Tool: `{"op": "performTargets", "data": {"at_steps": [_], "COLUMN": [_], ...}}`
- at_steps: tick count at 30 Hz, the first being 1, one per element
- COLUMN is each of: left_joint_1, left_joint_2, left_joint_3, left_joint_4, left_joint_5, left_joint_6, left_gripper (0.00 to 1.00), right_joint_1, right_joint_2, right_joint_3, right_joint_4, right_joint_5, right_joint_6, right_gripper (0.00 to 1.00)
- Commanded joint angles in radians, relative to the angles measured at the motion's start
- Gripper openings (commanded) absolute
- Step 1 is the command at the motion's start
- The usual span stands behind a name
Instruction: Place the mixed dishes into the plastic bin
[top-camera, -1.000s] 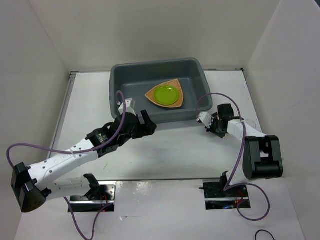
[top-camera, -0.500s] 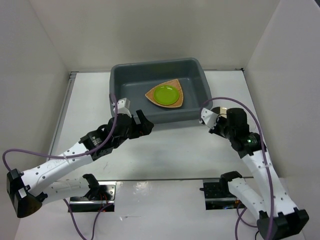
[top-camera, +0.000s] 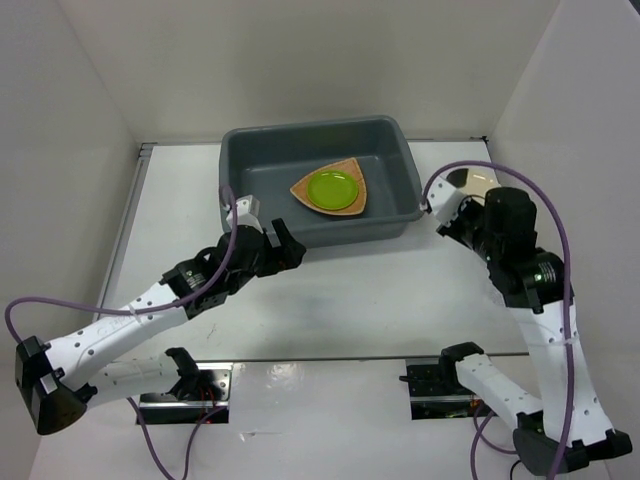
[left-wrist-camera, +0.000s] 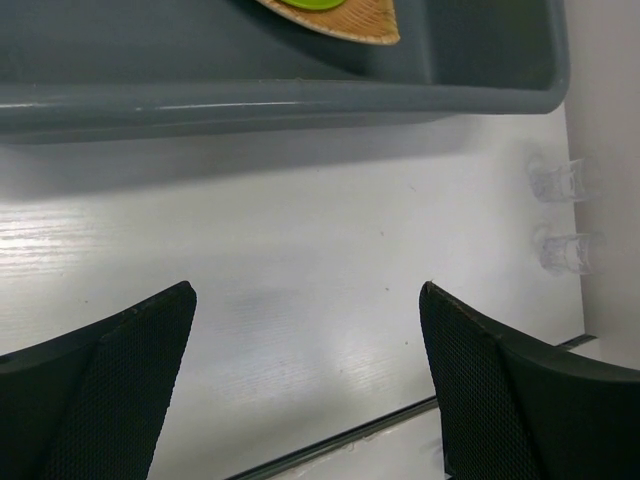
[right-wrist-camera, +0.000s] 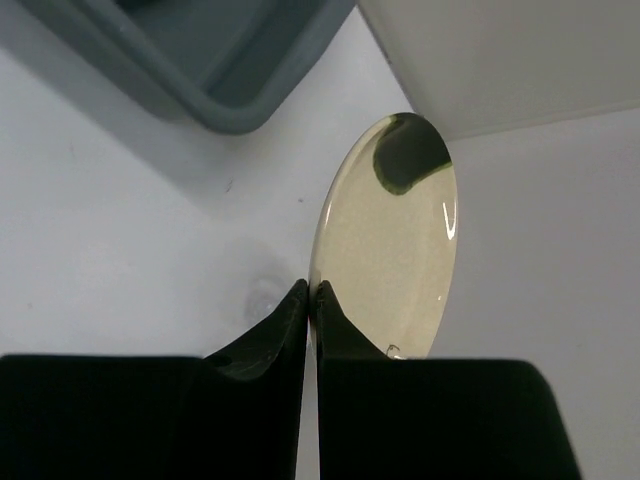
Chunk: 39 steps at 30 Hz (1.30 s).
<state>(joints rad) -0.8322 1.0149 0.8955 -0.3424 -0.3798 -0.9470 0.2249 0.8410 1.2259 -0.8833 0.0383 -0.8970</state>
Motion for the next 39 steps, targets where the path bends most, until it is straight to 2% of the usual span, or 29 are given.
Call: {"op": "performTargets", "data": {"at_steps": [1, 4, 6, 11, 20, 26, 30, 39], "left_joint_1": [0.016, 0.027, 0.027, 0.036, 0.036, 0.054, 0.054, 0.074], "left_joint_2": [0.017, 0.017, 0.008, 0.008, -0.05, -0.105, -0.114, -0.133], "left_joint_3": [0.005, -0.006, -0.015, -0.015, -0.066, -0.043, -0.032, -0.064], "left_joint_4": [-0.006, -0.006, -0.006, -0.015, -0.079, -0.115, -0.139, -0.139], "left_joint_5": [0.001, 0.01, 0.001, -0.01, -0.044, -0.074, -0.062, -0.03], "left_joint_6": [0.007, 0.007, -0.002, -0.013, -0.072, -0.081, -0.07, -0.07], "left_gripper": [0.99, 0.99, 0.99, 0.99, 0.99, 0.99, 0.99, 0.99], "right_joint_1": [0.005, 0.051, 0.125, 0.178, 0.367, 0.387, 0.416, 0.426], "right_joint_2": [0.123, 0.267, 0.34, 0.556, 0.878, 1.16, 1.283, 1.454], "right_joint_3": [0.105, 0.179, 0.227, 0.372, 0.463, 0.667, 0.79, 0.839], "right_joint_4": [0.052, 0.092, 0.118, 0.127, 0.216, 0.216, 0.198, 0.234], "right_joint_5": [-0.006, 0.005, 0.031, 0.017, 0.133, 0.109, 0.098, 0.12], "right_joint_6": [0.017, 0.026, 0.038, 0.027, -0.051, -0.027, -0.016, 0.004], "right_gripper": [0.0, 0.0, 0.0, 0.0, 0.0, 0.0, 0.0, 0.0]}}
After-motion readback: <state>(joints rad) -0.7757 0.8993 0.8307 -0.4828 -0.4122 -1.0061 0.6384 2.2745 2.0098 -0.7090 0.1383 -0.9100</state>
